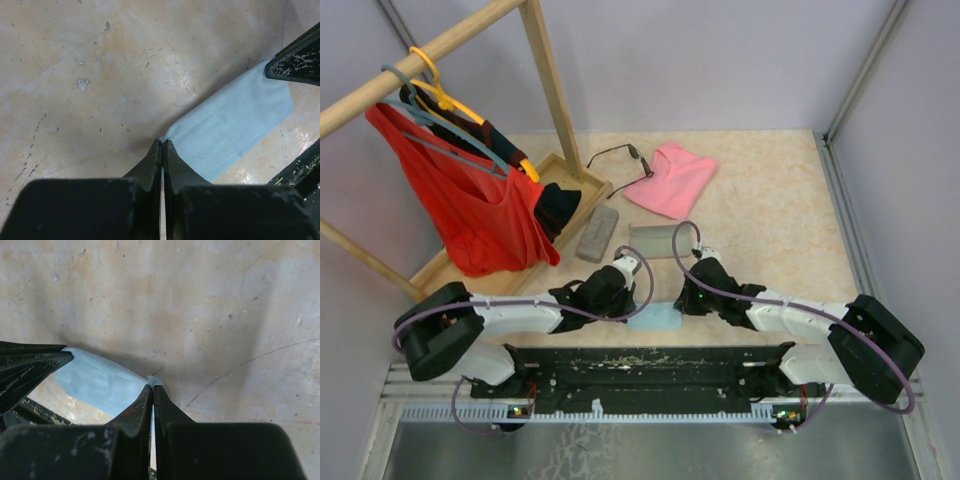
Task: Organize the sunglasses
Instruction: Pick up the glasses cleaning cloth from the center of the board, then place the glasses cleaning cloth in the sunglasses case.
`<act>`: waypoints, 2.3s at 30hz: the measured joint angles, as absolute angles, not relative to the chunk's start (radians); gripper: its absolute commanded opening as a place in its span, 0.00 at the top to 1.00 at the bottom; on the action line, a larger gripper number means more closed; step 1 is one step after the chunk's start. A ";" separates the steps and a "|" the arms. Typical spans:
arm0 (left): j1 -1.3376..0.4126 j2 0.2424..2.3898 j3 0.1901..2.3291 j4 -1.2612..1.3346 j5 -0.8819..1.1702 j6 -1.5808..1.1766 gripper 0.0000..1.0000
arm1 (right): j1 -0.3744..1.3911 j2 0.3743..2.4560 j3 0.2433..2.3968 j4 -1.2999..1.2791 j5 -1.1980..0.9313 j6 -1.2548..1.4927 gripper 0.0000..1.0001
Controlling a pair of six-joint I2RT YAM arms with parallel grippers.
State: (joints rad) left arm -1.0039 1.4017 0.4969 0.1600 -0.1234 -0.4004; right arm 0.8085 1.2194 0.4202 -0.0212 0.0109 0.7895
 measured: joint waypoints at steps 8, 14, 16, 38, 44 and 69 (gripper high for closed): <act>-0.978 1.466 0.559 0.167 -0.147 -0.391 0.99 | 0.785 1.227 0.455 -0.020 0.087 0.762 1.00; -0.929 1.510 0.634 0.173 -0.165 -0.353 0.99 | 0.758 1.260 0.553 -0.014 0.136 0.701 1.00; -0.912 1.530 0.669 0.178 -0.170 -0.336 0.99 | 0.746 1.273 0.580 -0.008 0.146 0.682 1.00; -0.802 1.731 0.884 0.233 -0.239 -0.199 0.99 | 0.569 1.477 0.709 0.093 0.097 0.550 1.00; -0.797 1.747 0.912 0.261 -0.249 -0.170 0.99 | 0.553 1.514 0.726 0.118 0.080 0.542 1.00; -0.767 1.804 0.937 0.294 -0.264 -0.154 0.99 | 0.532 1.591 0.776 0.155 0.074 0.524 1.00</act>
